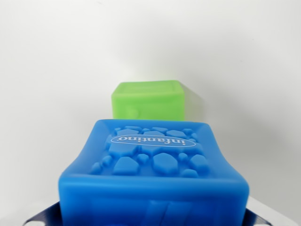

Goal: Stack cube

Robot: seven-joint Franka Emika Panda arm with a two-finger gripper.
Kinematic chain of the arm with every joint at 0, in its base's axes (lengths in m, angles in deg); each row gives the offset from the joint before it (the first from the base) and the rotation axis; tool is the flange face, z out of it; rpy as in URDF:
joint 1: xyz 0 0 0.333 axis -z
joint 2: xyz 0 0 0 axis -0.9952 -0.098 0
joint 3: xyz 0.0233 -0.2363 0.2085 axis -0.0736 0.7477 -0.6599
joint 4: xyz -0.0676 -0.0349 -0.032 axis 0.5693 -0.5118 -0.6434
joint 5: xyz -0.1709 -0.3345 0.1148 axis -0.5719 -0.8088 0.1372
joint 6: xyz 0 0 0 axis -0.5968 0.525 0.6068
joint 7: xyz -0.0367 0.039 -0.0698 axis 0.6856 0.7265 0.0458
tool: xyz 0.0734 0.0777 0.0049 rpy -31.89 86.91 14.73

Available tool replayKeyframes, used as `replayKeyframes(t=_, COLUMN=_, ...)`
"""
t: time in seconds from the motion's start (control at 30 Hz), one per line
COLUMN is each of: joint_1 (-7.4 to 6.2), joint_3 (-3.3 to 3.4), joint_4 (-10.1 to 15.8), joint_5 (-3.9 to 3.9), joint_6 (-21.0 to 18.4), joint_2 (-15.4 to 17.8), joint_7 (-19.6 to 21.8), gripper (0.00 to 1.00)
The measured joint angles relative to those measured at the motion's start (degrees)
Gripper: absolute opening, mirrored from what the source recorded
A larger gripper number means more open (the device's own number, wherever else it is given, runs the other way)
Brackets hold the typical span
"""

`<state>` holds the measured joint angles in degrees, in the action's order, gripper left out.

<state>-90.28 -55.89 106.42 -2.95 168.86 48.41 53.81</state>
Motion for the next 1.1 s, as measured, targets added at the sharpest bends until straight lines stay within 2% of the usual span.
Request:
replayKeyframes(t=0.5, joint_1=-0.08, joint_3=-0.09, joint_4=-0.18, joint_5=0.98, joint_6=6.45, joint_2=-6.67, joint_7=-0.74, gripper=0.0)
replayKeyframes(t=1.1, joint_1=-0.08, joint_3=-0.32, joint_4=-0.6, joint_5=1.71, joint_6=9.65, joint_2=-10.3, joint_7=-1.33, gripper=0.0)
